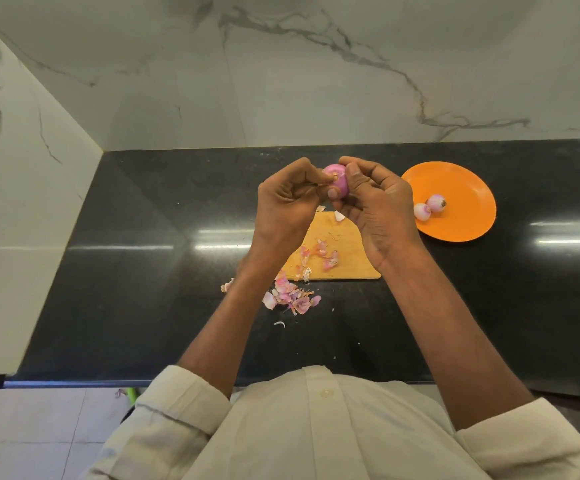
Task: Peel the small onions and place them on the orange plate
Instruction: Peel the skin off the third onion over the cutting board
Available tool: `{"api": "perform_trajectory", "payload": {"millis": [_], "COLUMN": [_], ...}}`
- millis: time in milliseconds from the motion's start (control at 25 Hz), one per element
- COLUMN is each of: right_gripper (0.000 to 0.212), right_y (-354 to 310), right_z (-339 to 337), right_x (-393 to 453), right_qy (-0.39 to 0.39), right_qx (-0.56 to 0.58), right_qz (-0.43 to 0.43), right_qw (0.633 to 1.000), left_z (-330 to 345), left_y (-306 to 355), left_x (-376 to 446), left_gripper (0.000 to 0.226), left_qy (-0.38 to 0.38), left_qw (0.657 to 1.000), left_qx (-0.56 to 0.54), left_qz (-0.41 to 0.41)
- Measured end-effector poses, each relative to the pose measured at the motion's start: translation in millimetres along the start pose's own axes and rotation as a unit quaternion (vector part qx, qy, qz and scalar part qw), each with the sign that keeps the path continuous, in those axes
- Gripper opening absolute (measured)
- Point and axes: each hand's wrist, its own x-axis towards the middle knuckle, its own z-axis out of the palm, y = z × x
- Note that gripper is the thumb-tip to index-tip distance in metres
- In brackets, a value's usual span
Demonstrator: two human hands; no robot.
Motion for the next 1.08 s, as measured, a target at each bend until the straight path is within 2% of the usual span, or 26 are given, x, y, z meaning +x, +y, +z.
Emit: {"api": "perform_trajectory", "payload": {"millis": [160, 360, 560, 720, 840, 960, 1080], "right_gripper": [0.024, 0.024, 0.024, 0.024, 0.023, 0.026, 0.027], "right_y": [1.8, 4.4, 6.7, 8.7, 8.5, 7.1, 4.7], "right_z": [2.3, 4.1, 9.5, 8.7, 5.6, 3.2, 3.6], "right_x": [-2.4, -4.1, -5.5, -3.7, -1.1, 1.2, -1.0], "right_qy": [0.001, 0.017, 0.021, 0.009, 0.004, 0.0, -0.021], "right_qx": [0.0, 0.008, -0.021, -0.005, 0.039, 0.061, 0.068], "right_qz": [-0.007, -0.018, -0.049, -0.051, -0.014, 0.018, 0.035], "right_qw": [1.0, 1.0, 0.998, 0.999, 0.999, 0.998, 0.997], "left_z": [-2.1, -7.5, 1.9, 5.6, 3.1, -0.2, 0.4], "left_y": [-2.8, -1.9, -2.0, -1.7, -8.5, -11.7, -10.9], "left_x": [-3.0, -6.0, -4.8, -1.5, -4.0, -4.3, -4.6], "left_gripper": [0.011, 0.023, 0.014, 0.013, 0.012, 0.018, 0.025], "left_qy": [-0.009, 0.03, 0.075, 0.117, 0.137, 0.128, 0.094], "left_qw": [0.999, 0.983, 0.98, 0.982, 0.985, 0.983, 0.983], "left_qx": [0.031, 0.175, 0.183, 0.145, 0.066, -0.036, -0.073], "left_qz": [0.007, 0.051, 0.024, -0.029, -0.082, -0.128, -0.143]}}
